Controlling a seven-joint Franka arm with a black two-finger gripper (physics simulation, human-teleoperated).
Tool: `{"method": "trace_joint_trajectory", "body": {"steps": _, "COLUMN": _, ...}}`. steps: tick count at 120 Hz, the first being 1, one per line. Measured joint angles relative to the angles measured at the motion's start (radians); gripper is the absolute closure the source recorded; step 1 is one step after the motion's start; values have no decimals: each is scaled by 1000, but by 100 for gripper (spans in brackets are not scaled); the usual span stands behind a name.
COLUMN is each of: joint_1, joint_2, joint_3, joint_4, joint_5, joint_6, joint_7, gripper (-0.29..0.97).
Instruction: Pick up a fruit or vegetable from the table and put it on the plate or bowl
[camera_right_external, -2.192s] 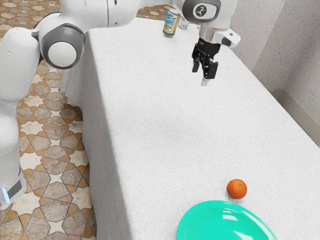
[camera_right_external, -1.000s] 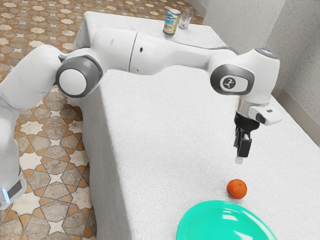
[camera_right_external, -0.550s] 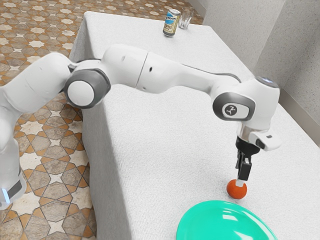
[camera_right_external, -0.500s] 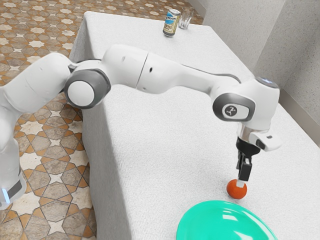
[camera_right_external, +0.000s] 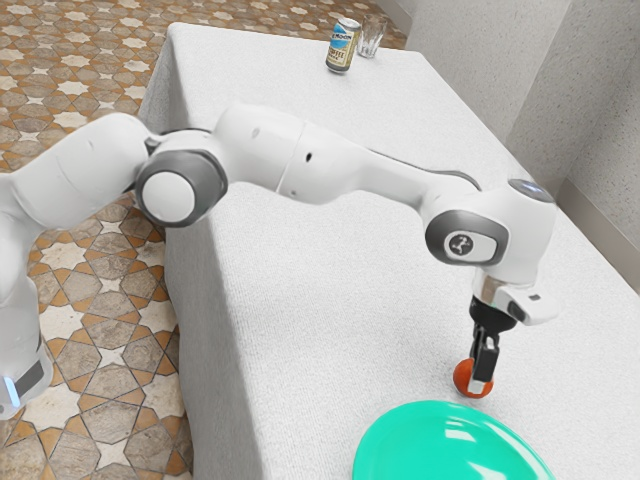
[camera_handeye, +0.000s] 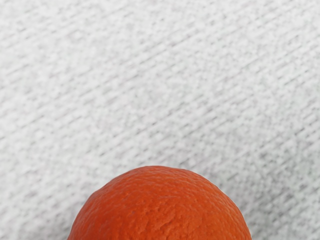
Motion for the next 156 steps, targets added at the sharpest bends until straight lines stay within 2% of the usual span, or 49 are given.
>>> {"method": "trace_joint_trajectory", "body": {"steps": 43, "joint_1": 1, "joint_2": 21, "joint_3": 2, "joint_4": 0, "joint_5": -1, "joint_6": 8, "joint_7": 16, "gripper": 1}}
{"method": "trace_joint_trajectory", "body": {"steps": 56, "joint_1": 1, "joint_2": 24, "joint_3": 2, "joint_4": 0, "joint_5": -2, "joint_6": 10, "joint_7": 20, "gripper": 9}}
{"method": "trace_joint_trajectory", "body": {"steps": 74, "joint_1": 2, "joint_2": 25, "joint_3": 2, "joint_4": 0, "joint_5": -2, "joint_6": 12, "joint_7": 24, "gripper": 29}}
{"method": "trace_joint_trajectory", "body": {"steps": 90, "joint_1": 3, "joint_2": 25, "joint_3": 4, "joint_4": 0, "joint_5": 2, "joint_6": 14, "joint_7": 29, "gripper": 29}}
{"method": "trace_joint_trajectory", "body": {"steps": 98, "joint_1": 4, "joint_2": 24, "joint_3": 4, "joint_4": 0, "joint_5": 4, "joint_6": 15, "joint_7": 32, "gripper": 36}}
{"method": "trace_joint_trajectory", "body": {"steps": 115, "joint_1": 6, "joint_2": 17, "joint_3": 6, "joint_4": 2, "joint_5": 7, "joint_6": 15, "joint_7": 38, "gripper": 33}}
{"method": "trace_joint_trajectory", "body": {"steps": 156, "joint_1": 3, "joint_2": -16, "joint_3": -3, "joint_4": 83, "joint_5": 10, "joint_6": -4, "joint_7": 46, "gripper": 35}}
